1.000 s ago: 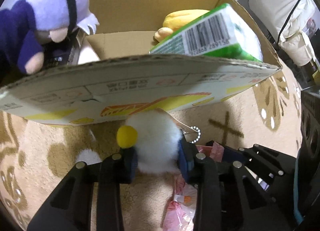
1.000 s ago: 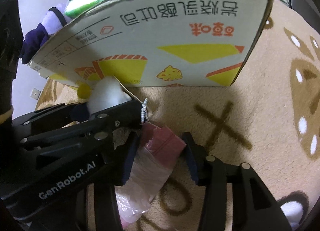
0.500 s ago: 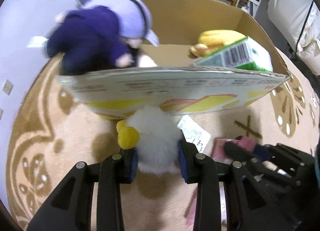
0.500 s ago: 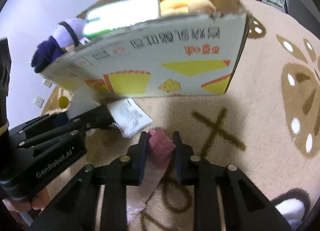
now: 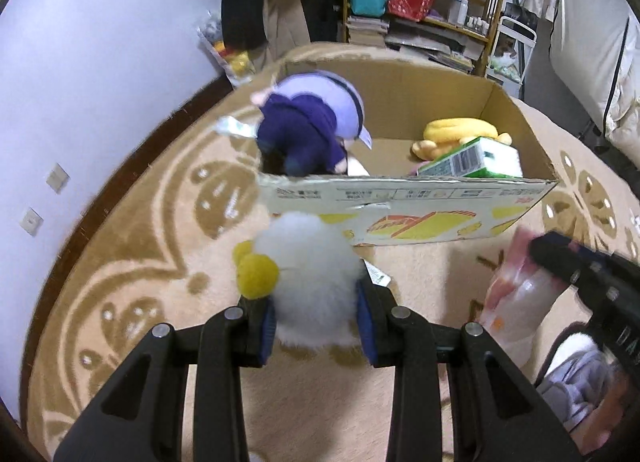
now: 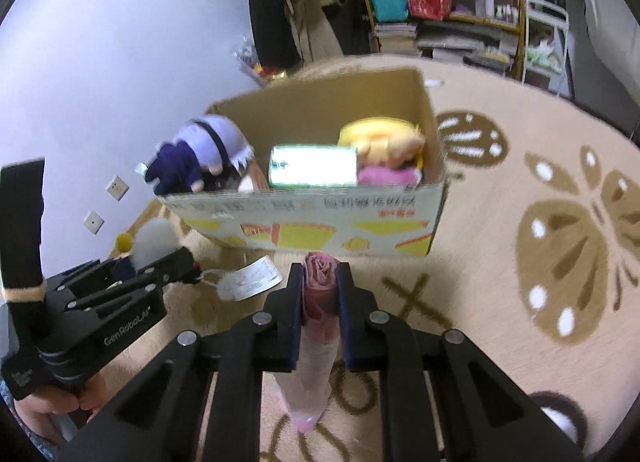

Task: Organize soft objects
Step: 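Lift both items and carry them over the box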

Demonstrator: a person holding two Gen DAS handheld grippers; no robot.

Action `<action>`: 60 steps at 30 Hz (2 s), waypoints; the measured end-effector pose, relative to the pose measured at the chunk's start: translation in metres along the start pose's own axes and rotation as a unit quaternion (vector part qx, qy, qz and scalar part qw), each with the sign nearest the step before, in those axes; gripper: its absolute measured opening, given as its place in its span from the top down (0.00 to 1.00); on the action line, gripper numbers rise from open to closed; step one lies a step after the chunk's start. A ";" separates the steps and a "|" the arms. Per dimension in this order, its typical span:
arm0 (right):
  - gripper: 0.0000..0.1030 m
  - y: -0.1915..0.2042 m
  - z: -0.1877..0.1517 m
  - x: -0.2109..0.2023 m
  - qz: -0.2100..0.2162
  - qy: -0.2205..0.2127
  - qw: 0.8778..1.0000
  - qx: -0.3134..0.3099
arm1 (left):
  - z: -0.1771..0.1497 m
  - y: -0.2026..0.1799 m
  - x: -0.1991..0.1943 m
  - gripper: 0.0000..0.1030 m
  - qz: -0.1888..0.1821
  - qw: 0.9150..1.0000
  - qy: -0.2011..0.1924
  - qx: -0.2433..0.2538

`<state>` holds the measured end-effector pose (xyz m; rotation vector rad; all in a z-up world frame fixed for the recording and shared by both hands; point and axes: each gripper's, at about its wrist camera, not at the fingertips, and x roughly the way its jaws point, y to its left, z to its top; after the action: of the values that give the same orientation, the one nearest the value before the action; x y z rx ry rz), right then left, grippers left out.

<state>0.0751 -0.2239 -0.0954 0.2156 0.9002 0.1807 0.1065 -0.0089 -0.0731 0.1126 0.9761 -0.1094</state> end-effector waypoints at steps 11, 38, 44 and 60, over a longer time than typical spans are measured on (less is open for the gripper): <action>0.84 0.009 0.017 -0.038 -0.006 -0.074 0.997 0.012 | 0.001 0.001 -0.058 0.69 0.038 0.996 -0.081 0.009; 0.84 0.042 0.115 -0.109 -0.017 -0.202 0.977 -0.068 | 0.074 -0.006 -0.113 0.69 0.089 0.974 -0.196 0.074; 0.84 0.045 0.134 -0.097 -0.018 -0.206 0.975 -0.084 | 0.096 -0.007 -0.103 0.69 0.093 0.969 -0.214 0.083; 0.84 0.037 0.158 -0.037 -0.018 -0.196 0.975 -0.105 | 0.140 0.005 -0.058 0.69 0.049 0.974 -0.215 0.061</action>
<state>0.1750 -0.2150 0.0377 0.0343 0.4871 0.1911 0.1894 -0.0220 0.0532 0.2392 0.5297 -0.0981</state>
